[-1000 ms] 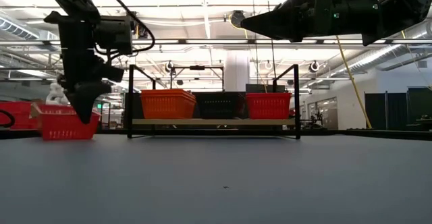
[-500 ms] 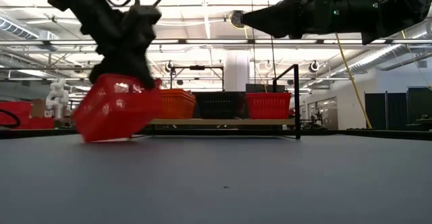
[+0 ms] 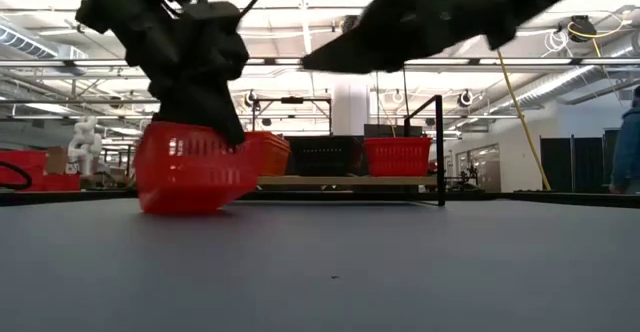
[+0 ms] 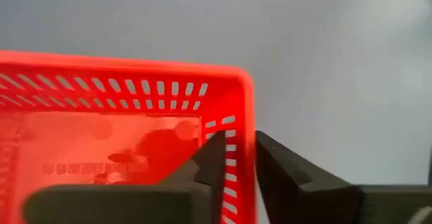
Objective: Stack baskets on shelf by color
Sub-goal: Stack the red bin on top of the red bin on the shelf
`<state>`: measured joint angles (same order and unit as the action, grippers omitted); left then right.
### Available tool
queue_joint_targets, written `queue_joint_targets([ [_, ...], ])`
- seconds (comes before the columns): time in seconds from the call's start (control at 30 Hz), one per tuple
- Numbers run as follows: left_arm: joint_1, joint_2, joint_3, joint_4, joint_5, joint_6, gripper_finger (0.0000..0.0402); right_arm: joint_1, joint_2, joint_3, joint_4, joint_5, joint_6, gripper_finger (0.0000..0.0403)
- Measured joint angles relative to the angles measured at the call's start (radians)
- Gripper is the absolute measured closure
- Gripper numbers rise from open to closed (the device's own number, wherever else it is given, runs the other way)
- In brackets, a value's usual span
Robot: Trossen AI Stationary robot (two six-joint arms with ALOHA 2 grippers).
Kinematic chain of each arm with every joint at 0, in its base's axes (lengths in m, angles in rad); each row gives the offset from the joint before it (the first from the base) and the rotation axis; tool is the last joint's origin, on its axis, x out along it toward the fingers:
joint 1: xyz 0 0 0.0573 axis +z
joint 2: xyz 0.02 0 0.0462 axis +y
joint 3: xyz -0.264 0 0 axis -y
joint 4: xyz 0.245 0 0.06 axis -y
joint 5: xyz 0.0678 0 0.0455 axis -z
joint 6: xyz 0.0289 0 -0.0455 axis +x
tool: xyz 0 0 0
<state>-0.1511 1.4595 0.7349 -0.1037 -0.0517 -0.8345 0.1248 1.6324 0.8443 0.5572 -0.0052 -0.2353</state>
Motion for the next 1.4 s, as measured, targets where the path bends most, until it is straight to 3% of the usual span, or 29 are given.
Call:
queue_joint_targets([
  [0.17,-0.025,-0.091,0.042,-0.088,0.006,0.153,0.0256,-0.008,0.115,0.172,-0.156,-0.012,-0.063,0.0297],
  [0.33,-0.068,-0.237,0.122,-0.188,-0.069,0.221,0.0207,-0.009,0.199,0.322,-0.209,-0.111,-0.064,0.0256],
  [0.6,-0.142,-0.429,0.155,-0.355,-0.376,0.310,0.0213,-0.007,0.404,0.480,-0.330,-0.206,-0.073,0.0219],
  [0.77,-0.147,-0.468,0.153,-0.420,-0.490,0.309,0.0232,-0.008,0.477,0.529,-0.334,-0.146,-0.110,0.0222],
  [0.83,-0.147,-0.466,0.153,-0.428,-0.523,0.309,0.0239,-0.008,0.490,0.528,-0.346,-0.100,-0.129,0.0227],
  [1.03,-0.145,-0.444,0.153,-0.437,-0.548,0.346,0.0249,-0.015,0.492,0.527,-0.351,-0.096,-0.148,0.0269],
  [1.2,-0.144,-0.433,0.153,-0.445,-0.553,0.358,0.0249,-0.025,0.486,0.527,-0.391,-0.099,-0.152,0.0345],
  [1.27,-0.145,-0.433,0.153,-0.447,-0.553,0.359,0.0250,-0.026,0.454,0.525,-0.451,-0.099,-0.158,0.0386],
  [1.4,-0.157,-0.433,0.152,-0.447,-0.554,0.338,0.0250,-0.020,0.337,0.525,-0.583,-0.108,-0.130,0.0398],
])
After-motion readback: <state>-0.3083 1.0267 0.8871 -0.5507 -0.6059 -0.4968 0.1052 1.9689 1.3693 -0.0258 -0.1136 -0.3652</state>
